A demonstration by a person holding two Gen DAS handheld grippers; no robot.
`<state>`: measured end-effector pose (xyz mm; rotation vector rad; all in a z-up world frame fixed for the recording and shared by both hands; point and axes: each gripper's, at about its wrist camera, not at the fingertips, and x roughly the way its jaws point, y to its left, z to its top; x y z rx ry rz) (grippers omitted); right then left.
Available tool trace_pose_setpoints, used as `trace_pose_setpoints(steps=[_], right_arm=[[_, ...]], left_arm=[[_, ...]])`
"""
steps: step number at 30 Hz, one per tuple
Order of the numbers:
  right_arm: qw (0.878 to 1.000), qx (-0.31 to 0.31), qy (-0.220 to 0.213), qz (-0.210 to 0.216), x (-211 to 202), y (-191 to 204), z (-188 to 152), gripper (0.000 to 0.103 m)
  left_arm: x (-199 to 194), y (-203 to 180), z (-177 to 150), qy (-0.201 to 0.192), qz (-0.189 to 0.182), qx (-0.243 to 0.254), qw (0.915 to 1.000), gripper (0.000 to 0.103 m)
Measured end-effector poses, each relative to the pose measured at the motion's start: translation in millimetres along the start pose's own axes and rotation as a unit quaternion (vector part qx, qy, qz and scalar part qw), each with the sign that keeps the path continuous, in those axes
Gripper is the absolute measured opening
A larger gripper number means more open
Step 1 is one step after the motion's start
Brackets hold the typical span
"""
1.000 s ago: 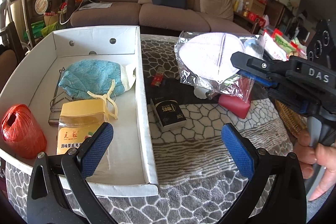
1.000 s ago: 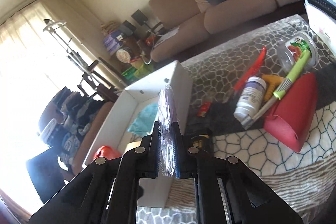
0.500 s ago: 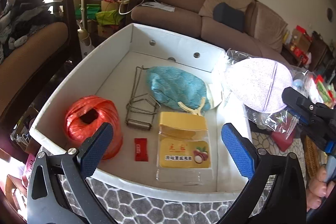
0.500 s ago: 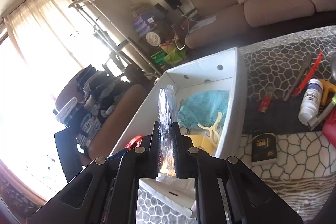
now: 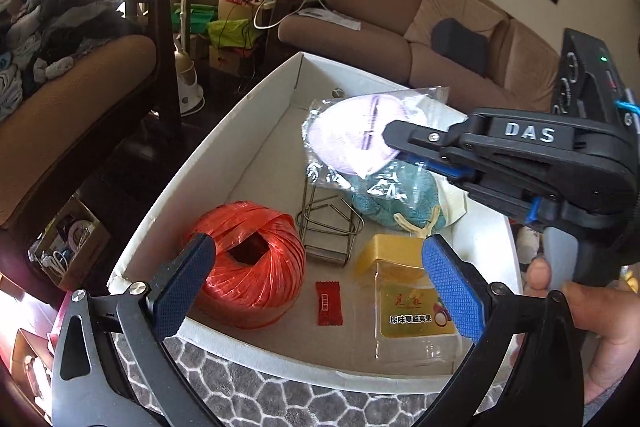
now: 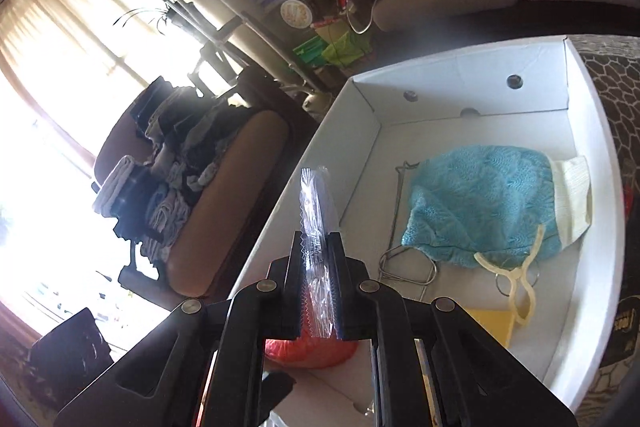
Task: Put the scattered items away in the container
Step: 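Carry the plastic bag into the white box and open the right tool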
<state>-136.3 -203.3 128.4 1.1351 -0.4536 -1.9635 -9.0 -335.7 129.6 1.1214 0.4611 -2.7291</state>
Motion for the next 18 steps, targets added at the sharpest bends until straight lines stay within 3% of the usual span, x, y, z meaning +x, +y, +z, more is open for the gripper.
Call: trace_pose_setpoints(steps=[10, 17, 18], right_arm=[[0.996, 0.047, 0.069, -0.020, 67, -28, 1, 0.011], [0.992, 0.036, 0.101, -0.059, 69, -41, 2, 0.013], [0.992, 0.027, 0.102, -0.065, 65, -40, 3, 0.019]], left_arm=[[4, 9, 0, 0.014, -0.026, -0.020, 0.9994, 0.103], [4, 1, 0, 0.015, -0.028, -0.011, 0.9994, 0.103], [4, 0, 0, 0.015, -0.029, -0.010, 0.9994, 0.103]])
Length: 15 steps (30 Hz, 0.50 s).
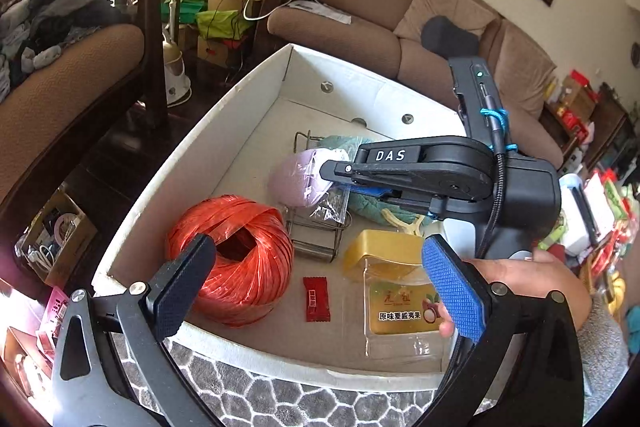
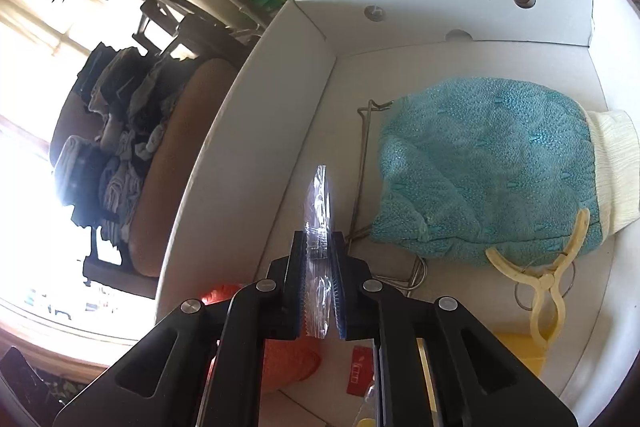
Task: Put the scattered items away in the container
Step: 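Carry the plastic bag into the white box and open the right tool, then grasp the metal end of the green-handled peeler with the left tool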
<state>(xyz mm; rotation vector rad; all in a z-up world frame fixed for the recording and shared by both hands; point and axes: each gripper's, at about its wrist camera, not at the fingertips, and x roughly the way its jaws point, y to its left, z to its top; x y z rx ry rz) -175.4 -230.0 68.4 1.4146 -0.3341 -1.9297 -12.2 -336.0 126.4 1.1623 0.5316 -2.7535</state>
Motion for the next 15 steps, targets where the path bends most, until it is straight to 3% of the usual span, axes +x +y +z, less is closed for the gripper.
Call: trace_pose_setpoints(steps=[1, 2, 3, 10, 15], right_arm=[[1.000, -0.009, -0.006, -0.010, -7, 0, -1, 0.027], [1.000, -0.018, -0.014, -0.017, -14, 2, -1, 0.043], [0.999, -0.027, -0.021, -0.024, -21, 4, -1, 0.050], [0.996, -0.062, -0.036, -0.051, -63, 5, -15, 0.050], [0.992, -0.091, -0.065, -0.067, -100, 1, -44, 0.074]], left_arm=[[0, -1, 0, 0.000, 0.000, 0.001, 1.0000, 0.103], [0, -2, 0, 0.000, 0.000, 0.001, 1.0000, 0.103], [0, -4, 0, 0.000, -0.001, 0.001, 1.0000, 0.103], [0, -18, -3, -0.001, 0.010, 0.025, 0.9996, 0.103], [0, -29, -5, -0.004, 0.014, 0.041, 0.9990, 0.103]])
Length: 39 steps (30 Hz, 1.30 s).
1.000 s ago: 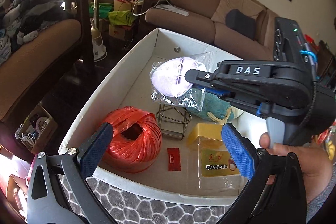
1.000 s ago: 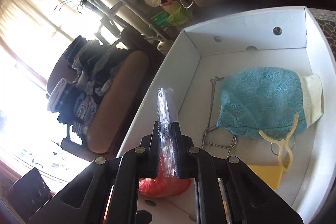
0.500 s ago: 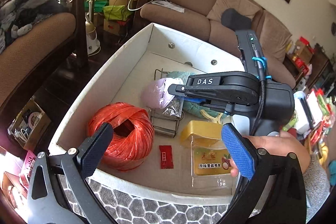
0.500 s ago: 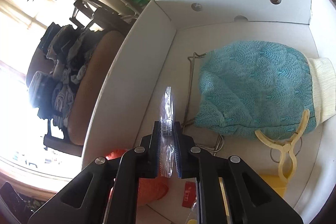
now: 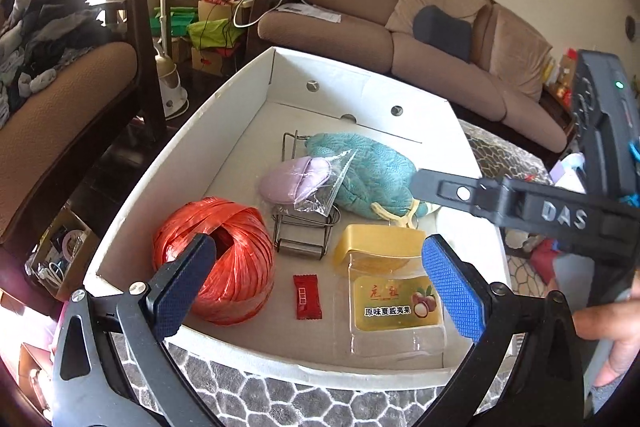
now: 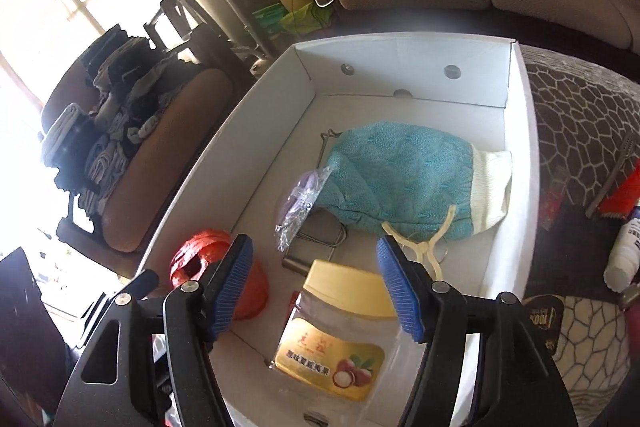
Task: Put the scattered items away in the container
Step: 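Grasp the metal end of the green-handled peeler with the left tool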
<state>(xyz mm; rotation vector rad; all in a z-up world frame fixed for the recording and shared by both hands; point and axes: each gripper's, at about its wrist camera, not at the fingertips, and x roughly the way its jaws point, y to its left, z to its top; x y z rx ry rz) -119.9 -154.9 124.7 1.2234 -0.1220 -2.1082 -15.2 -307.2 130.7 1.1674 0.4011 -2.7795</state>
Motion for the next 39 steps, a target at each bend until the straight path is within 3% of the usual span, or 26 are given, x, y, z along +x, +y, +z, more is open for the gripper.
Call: trace_pose_setpoints(steps=[1, 3, 5, 8, 10, 16, 24, 29, 35, 39], right_arm=[[1.000, -0.010, -0.007, -0.005, -8, -1, -7, 0.077], [0.999, -0.028, -0.018, -0.022, -24, -4, -21, 0.096], [0.997, -0.040, -0.035, -0.057, -43, -7, -31, 0.103], [0.989, -0.042, -0.073, -0.126, -78, -19, -45, 0.103], [0.985, -0.028, -0.104, -0.133, -103, -31, -55, 0.103], [0.977, 0.012, -0.127, -0.171, -144, -78, -76, 0.103], [0.949, 0.151, -0.178, -0.212, -189, -198, -110, 0.103], [0.929, 0.199, -0.203, -0.238, -206, -257, -128, 0.103], [0.935, 0.209, -0.177, -0.226, -190, -280, -138, 0.103], [0.939, 0.210, -0.165, -0.217, -179, -284, -139, 0.103]], left_arm=[[0, -3, -1, 0.000, 0.001, 0.004, 1.0000, 0.103], [1, -10, -2, 0.000, 0.004, 0.012, 0.9999, 0.103], [0, -18, -4, -0.003, 0.016, 0.028, 0.9995, 0.103], [-5, -33, -6, -0.021, 0.028, 0.048, 0.9982, 0.103], [-8, -41, -7, -0.028, 0.027, 0.054, 0.9978, 0.103], [-8, -69, -12, -0.027, 0.007, 0.068, 0.9973, 0.103], [-11, -115, -19, -0.026, -0.106, 0.067, 0.9917, 0.103], [-8, -162, -36, -0.017, -0.125, 0.124, 0.9842, 0.103], [-10, -224, -74, -0.010, -0.145, 0.220, 0.9646, 0.103], [-6, -255, -97, 0.009, -0.170, 0.253, 0.9523, 0.103]])
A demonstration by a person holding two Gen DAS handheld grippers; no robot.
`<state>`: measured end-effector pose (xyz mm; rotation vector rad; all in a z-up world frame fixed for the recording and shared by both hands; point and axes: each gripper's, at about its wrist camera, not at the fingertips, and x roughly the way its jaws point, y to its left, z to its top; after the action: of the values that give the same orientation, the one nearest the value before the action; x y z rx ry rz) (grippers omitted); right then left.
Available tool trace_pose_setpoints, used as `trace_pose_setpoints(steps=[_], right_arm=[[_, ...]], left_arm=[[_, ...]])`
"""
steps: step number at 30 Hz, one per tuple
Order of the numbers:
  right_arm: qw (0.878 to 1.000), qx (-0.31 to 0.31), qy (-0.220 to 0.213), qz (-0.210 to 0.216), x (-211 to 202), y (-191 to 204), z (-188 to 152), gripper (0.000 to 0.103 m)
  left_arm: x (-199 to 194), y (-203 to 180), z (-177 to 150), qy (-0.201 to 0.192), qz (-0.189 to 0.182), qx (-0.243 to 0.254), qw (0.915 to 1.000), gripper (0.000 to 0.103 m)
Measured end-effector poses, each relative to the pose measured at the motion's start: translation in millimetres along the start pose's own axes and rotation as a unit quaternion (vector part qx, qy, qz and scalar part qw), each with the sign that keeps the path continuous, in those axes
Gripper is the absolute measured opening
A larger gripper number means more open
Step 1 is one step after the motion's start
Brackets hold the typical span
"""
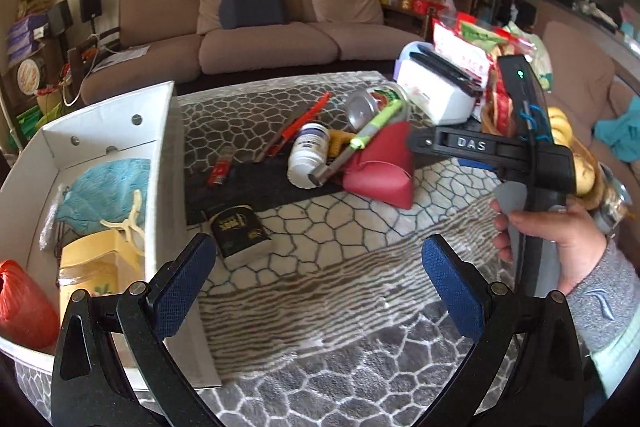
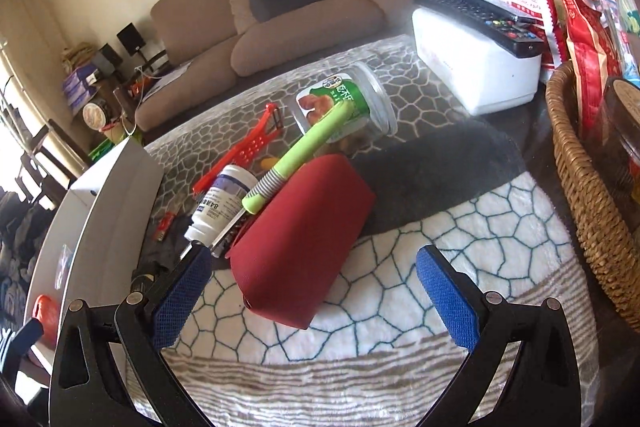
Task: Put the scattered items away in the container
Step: 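Grasp the metal end of the green-handled peeler with the left tool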
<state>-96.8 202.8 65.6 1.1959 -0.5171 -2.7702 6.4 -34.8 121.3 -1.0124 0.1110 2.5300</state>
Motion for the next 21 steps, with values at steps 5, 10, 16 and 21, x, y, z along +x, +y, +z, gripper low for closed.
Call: trace_pose_setpoints(steps=[5, 10, 16, 21], right_arm=[[1.000, 0.012, 0.002, 0.020, -3, -3, 2, 0.103], [0.999, 0.030, -0.006, 0.041, -13, -10, 9, 0.103], [0.996, 0.063, -0.001, 0.063, -13, -24, 15, 0.103], [0.994, 0.080, 0.002, 0.072, -8, -29, 16, 0.103]], left_arm=[[45, -17, 4, 0.024, -0.015, 0.007, 0.9996, 0.103], [96, -13, 24, 0.056, -0.047, -0.030, 0.9969, 0.103], [140, 42, 31, 0.070, -0.030, -0.172, 0.9822, 0.102], [157, 64, 30, 0.071, -0.041, -0.260, 0.9622, 0.087]])
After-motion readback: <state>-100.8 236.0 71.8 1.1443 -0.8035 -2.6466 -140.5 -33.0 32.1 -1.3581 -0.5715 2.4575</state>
